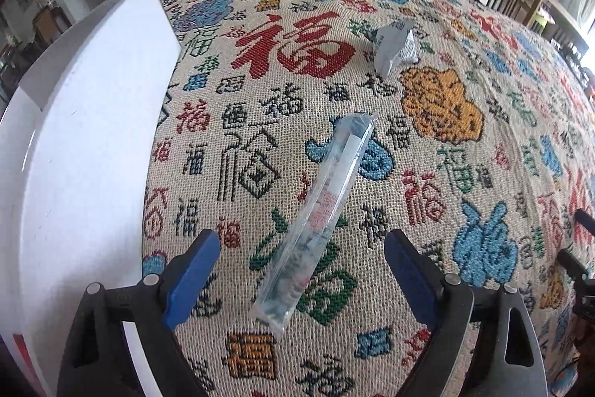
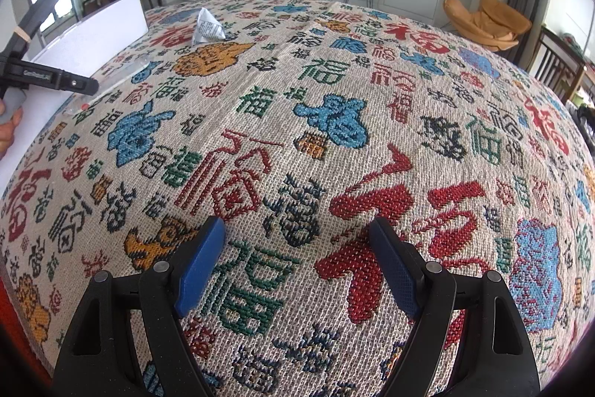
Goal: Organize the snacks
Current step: 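Move the open left gripper over the clear wafer stick on the tablecloth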
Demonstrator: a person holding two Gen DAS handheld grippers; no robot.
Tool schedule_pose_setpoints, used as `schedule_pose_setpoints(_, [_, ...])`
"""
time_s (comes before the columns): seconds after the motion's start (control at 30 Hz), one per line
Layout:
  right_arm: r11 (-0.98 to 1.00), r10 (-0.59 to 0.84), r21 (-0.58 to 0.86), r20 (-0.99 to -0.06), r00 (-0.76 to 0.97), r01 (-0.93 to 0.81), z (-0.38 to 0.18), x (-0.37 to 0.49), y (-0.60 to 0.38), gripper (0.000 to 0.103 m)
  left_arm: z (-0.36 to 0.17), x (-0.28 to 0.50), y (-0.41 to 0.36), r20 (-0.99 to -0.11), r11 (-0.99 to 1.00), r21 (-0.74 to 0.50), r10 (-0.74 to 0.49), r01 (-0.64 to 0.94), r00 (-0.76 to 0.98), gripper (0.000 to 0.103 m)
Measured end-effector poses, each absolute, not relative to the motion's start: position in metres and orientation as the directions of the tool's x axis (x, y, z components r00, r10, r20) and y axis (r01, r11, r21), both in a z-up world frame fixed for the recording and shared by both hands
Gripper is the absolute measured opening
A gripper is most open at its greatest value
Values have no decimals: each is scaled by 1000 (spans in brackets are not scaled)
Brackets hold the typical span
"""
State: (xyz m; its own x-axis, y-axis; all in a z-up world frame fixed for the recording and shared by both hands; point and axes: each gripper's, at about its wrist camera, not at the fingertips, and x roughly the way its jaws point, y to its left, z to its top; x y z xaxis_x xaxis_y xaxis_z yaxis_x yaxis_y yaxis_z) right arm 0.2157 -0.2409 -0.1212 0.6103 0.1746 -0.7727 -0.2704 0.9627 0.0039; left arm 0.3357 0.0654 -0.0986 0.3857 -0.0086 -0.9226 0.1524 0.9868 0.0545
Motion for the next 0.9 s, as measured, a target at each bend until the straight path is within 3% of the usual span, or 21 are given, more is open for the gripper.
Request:
schedule_pose_setpoints(0.03, [963, 175, 4, -773, 610, -270, -121, 216, -241, 83, -103, 338, 62, -925, 985, 71, 6, 158, 379, 73])
schedule_pose_setpoints(0.07, [963, 174, 3, -773, 610, -270, -121, 216, -241, 83, -105, 339, 63, -926, 986, 56, -7, 156, 378, 70])
schedule_pose_setpoints(0.13, [963, 174, 3, -773, 610, -270, -121, 216, -241, 83, -103, 339, 69, -921, 993, -23, -66, 116, 385, 33])
schedule_pose_setpoints(0.2, [963, 174, 3, -773, 610, -270, -121, 216, -241, 83, -101, 335, 76, -922, 996, -62, -82, 66, 378, 20])
schedule_pose_setpoints(0.33, [963, 174, 4, -773, 610, -270, -121, 216, -241, 83, -100, 305, 83, -930, 988, -153, -131, -37, 345, 18])
schedule_pose_setpoints(0.5, [963, 174, 3, -773, 610, -271, -121, 216, -241, 83, -95, 250, 72, -905, 979, -196, -162, -47, 394, 19])
schedule_pose_setpoints(0.57, [963, 174, 3, -773, 610, -271, -121, 216, -241, 83, -96, 239, 67, -888, 984, -174, -144, -30, 436, 33])
schedule_pose_setpoints(0.63, [963, 174, 3, -773, 610, -271, -121, 216, -241, 83, -102, 235, 62, -882, 990, -136, -110, -25, 458, 88])
schedule_pose_setpoints(0.87, [962, 177, 7, -773, 609, -272, -121, 216, -241, 83, -115, 224, 57, -849, 999, -17, 2, -30, 529, 92])
schedule_pose_setpoints(0.9, [962, 178, 7, -774, 608, -272, -122, 216, -241, 84, -116, 222, 53, -837, 1000, 16, 23, -18, 547, 96])
